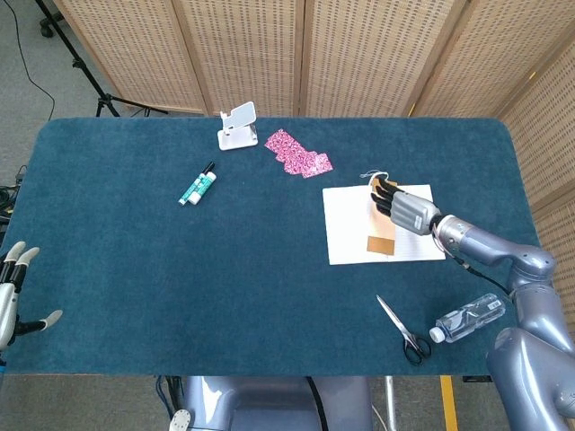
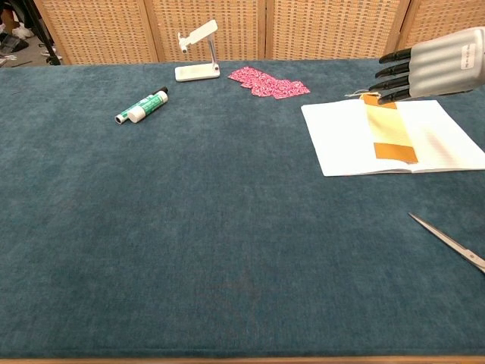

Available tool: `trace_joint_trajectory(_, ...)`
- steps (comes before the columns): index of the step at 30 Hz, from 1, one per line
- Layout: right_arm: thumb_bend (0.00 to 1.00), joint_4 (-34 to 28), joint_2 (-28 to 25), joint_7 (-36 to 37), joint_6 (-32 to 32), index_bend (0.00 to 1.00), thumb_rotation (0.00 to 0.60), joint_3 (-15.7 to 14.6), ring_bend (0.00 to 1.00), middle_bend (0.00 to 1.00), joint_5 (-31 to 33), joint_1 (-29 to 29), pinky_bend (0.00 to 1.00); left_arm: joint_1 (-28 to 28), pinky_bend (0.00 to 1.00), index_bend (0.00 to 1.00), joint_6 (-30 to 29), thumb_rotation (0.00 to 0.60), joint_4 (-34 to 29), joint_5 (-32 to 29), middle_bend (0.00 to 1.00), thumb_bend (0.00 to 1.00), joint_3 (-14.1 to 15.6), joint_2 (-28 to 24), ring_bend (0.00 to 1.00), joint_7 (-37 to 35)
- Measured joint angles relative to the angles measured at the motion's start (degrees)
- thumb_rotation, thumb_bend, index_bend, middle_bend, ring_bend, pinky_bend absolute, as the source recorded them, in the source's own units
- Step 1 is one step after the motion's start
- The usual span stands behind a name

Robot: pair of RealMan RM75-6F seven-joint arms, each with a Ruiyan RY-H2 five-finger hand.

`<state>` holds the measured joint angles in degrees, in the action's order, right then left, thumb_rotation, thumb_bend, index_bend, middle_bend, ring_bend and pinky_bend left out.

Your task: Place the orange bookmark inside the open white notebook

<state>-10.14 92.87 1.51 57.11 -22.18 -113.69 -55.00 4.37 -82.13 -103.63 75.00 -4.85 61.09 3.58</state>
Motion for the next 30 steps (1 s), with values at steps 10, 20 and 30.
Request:
trace_joint_trajectory(10, 0.49, -3.00, -2.55, 1.71, 4.44, 0.04, 0.600, 2.48, 0.00, 0.00, 2.77, 1.20, 0.04, -0.01, 0.00, 0.00, 0.17, 0.600, -0.08, 0.63, 0.00, 0.00, 0.29, -0.31, 0.00, -0.80)
trace_joint_trajectory(20, 0.96, -19.00, -8.11, 20.60, 7.53, 0.10, 0.600, 10.59, 0.00, 0.03, 12.91, 5.00, 0.07, -0.11, 0.00, 0.00, 0.87, 0.600, -0.03, 2.06, 0.00, 0.00, 0.84, -1.69, 0.00, -4.30)
trace_joint_trajectory(30, 1.00, -50.24, -18.75, 24.71, 3.58, 0.18, 0.600, 15.74, 0.07, 0.13, 21.44, 7.49, 0.13, -0.34, 0.00, 0.00, 0.85, 0.600, 0.33, 4.65, 0.00, 0.00, 1.64, -2.86, 0.00, -7.48)
